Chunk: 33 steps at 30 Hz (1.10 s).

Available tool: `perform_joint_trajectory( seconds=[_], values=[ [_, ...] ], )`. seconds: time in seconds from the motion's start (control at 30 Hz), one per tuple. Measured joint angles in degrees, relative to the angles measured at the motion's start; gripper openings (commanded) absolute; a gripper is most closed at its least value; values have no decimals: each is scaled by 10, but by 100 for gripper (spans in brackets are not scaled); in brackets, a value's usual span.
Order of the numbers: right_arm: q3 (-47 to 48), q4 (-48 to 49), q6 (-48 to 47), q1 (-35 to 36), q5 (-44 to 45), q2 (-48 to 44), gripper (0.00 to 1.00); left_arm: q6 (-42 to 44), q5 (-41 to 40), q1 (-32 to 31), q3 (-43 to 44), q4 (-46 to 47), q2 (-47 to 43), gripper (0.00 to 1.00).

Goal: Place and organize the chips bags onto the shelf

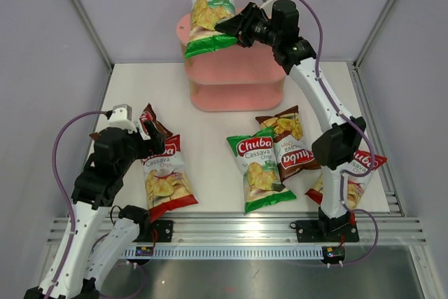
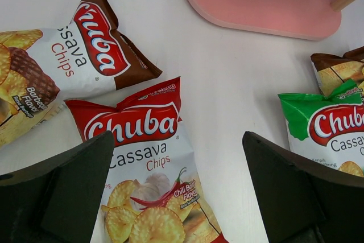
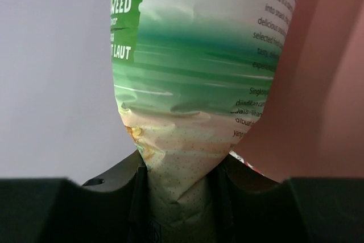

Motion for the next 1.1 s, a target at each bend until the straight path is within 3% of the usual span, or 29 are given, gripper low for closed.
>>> perform_joint_trajectory(
  seconds=[0.13,0.37,0.57,0.6,0.8,1.1],
  values=[
    [75,-27,18,0,-7,52,29,1,0,0,0,0,0,99],
    [109,-54,35,0,-5,68,34,1,4,0,0,0,0,99],
    [147,-80,35,0,-7,91,47,1,4,0,0,0,0,99],
    [148,-82,34,-1,-7,92,58,1,4,0,0,0,0,99],
    [156,-96,12,-11,-22,92,76,1,4,0,0,0,0,99],
    [162,-110,-31,-34,-26,89,79,1,5,0,0,0,0,99]
  ],
)
